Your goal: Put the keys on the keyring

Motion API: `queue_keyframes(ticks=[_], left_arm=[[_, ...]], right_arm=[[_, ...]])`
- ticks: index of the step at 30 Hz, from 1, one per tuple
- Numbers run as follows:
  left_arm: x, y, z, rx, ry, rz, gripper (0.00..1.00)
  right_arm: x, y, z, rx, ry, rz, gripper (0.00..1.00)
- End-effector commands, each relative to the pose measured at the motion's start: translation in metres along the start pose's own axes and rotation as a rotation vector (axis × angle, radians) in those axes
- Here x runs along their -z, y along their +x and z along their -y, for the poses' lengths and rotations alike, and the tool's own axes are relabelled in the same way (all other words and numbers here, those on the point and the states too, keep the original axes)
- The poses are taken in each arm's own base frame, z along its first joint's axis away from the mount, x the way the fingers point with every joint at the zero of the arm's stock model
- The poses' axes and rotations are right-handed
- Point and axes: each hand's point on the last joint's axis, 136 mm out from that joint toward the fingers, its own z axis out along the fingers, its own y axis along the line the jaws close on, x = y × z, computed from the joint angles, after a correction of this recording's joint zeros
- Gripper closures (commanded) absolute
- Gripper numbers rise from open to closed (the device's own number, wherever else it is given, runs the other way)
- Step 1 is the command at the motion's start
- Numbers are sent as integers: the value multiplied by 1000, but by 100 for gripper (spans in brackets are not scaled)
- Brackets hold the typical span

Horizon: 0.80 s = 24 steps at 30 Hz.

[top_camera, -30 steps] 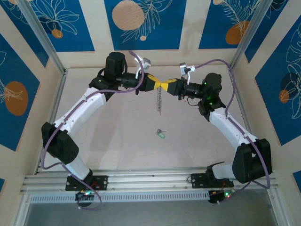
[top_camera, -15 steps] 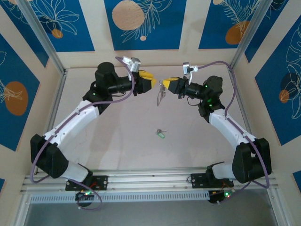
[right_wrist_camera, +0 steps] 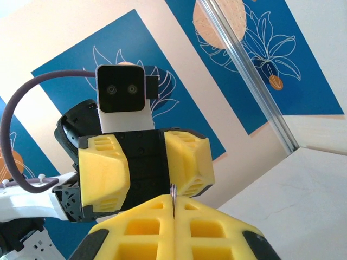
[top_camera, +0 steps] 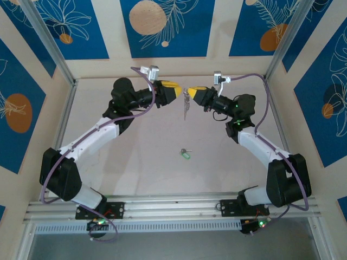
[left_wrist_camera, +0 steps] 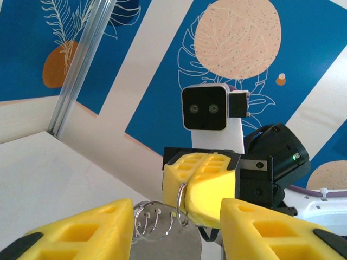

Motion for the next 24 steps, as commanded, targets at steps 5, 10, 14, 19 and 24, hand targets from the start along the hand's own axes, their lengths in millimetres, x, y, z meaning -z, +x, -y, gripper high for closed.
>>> queue_keyframes(ticks=[5, 10, 14, 19, 24], left_arm=[[-5, -2, 10, -2, 73, 14, 55], [-6, 2, 9, 4, 82, 7, 56], [-6, 4, 9, 6, 93, -1, 58], [-8, 6, 12, 11, 122, -6, 62], [-11, 8, 16, 13, 147, -13, 69]], right_arm=[[-10, -13, -14, 37, -44, 47, 100], [-12, -13, -15, 37, -46, 49, 100], [-12, -14, -14, 37, -43, 51, 100], [-13, -15, -14, 35, -45, 54, 100], [-13, -16, -13, 32, -42, 56, 100]])
